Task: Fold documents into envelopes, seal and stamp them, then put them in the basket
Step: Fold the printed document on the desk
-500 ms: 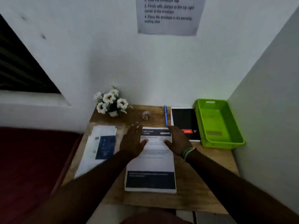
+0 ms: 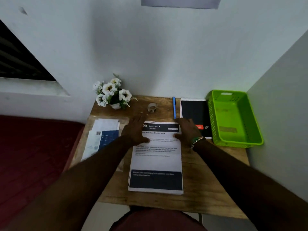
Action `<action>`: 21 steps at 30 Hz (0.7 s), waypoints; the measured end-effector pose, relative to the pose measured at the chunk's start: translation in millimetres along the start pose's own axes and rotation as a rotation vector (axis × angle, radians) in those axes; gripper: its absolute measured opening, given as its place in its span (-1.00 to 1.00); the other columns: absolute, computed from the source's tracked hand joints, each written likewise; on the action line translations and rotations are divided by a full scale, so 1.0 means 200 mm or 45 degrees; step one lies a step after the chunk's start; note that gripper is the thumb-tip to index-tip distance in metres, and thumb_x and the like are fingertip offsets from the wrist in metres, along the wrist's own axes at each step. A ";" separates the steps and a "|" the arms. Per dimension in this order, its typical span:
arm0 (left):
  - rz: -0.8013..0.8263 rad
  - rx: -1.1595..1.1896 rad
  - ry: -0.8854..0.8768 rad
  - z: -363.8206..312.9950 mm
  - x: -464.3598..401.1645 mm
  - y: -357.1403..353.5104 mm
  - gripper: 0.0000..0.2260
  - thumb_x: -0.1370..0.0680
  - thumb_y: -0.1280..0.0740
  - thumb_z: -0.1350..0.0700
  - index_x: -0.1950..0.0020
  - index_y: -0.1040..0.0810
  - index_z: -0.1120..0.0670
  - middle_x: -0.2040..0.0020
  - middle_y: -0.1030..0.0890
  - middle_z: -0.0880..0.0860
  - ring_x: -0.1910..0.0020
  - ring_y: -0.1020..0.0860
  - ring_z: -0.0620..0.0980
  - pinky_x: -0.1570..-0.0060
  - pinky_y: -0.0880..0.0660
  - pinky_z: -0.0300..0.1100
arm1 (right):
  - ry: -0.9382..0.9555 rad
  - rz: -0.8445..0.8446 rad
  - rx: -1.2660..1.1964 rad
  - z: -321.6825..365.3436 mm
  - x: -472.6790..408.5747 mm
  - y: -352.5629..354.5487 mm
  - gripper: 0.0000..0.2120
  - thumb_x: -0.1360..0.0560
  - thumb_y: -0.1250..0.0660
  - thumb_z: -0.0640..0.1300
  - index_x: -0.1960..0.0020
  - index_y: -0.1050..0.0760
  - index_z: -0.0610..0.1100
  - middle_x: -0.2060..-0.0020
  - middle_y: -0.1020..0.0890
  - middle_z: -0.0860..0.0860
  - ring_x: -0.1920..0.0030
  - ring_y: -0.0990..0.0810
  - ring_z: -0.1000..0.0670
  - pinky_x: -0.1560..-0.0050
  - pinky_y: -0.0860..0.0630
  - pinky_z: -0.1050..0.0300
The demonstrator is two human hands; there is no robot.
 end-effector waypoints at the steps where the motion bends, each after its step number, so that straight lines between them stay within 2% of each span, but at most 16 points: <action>1: 0.036 -0.008 0.001 0.01 -0.02 0.01 0.15 -0.31 -0.62 -0.16 -0.65 0.10 -0.08 -0.67 0.08 -0.01 -0.63 0.05 0.13 -0.50 -0.22 0.22 | -0.007 0.010 0.028 0.00 -0.02 0.00 -0.29 -0.42 -0.52 0.00 -0.48 -0.31 -0.07 -0.40 -0.44 -0.09 -0.34 -0.37 -0.18 -0.31 -0.43 -0.07; 4: 0.080 -0.026 0.016 0.02 -0.04 -0.01 0.13 -0.30 -0.64 -0.13 -0.65 0.03 -0.06 -0.66 0.01 0.02 -0.62 0.01 0.13 -0.50 -0.22 0.22 | -0.042 0.039 0.064 0.00 -0.04 -0.01 -0.29 -0.41 -0.53 0.00 -0.47 -0.33 -0.05 -0.37 -0.45 -0.09 -0.33 -0.37 -0.16 -0.28 -0.46 -0.06; 9: 0.027 -0.025 -0.017 0.01 -0.04 -0.01 0.07 -0.30 -0.64 -0.11 -0.63 -0.06 -0.04 -0.63 -0.12 0.05 -0.58 -0.13 0.14 -0.46 -0.29 0.16 | -0.095 0.048 0.021 0.00 -0.06 -0.03 -0.34 -0.40 -0.54 -0.06 -0.44 -0.37 -0.04 -0.33 -0.47 -0.09 -0.34 -0.37 -0.14 -0.30 -0.45 -0.08; 12: -0.011 -0.022 -0.054 0.03 -0.03 -0.01 0.05 -0.30 -0.63 -0.13 -0.63 -0.09 -0.04 -0.61 -0.16 0.06 -0.55 -0.18 0.14 -0.44 -0.32 0.14 | -0.082 -0.008 0.020 0.01 -0.06 -0.05 -0.33 -0.37 -0.56 -0.08 -0.42 -0.40 -0.05 -0.30 -0.47 -0.10 -0.30 -0.38 -0.13 -0.24 -0.48 -0.05; 21: -0.107 -0.072 -0.068 0.03 0.02 -0.05 -0.01 -0.36 -0.57 -0.17 -0.63 -0.08 -0.03 -0.60 -0.17 0.08 -0.55 -0.17 0.14 -0.43 -0.30 0.12 | -0.060 -0.152 0.122 0.05 0.00 -0.07 -0.38 -0.37 -0.55 -0.09 -0.38 -0.41 -0.07 -0.21 -0.48 -0.11 -0.15 -0.47 -0.12 -0.04 -0.52 0.03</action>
Point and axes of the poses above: each hand's wrist, its own x-axis away from the middle knuckle, its own y-axis out of the back of the hand, z = x × y, the point moved 3 cm from there along -x, towards the middle knuckle
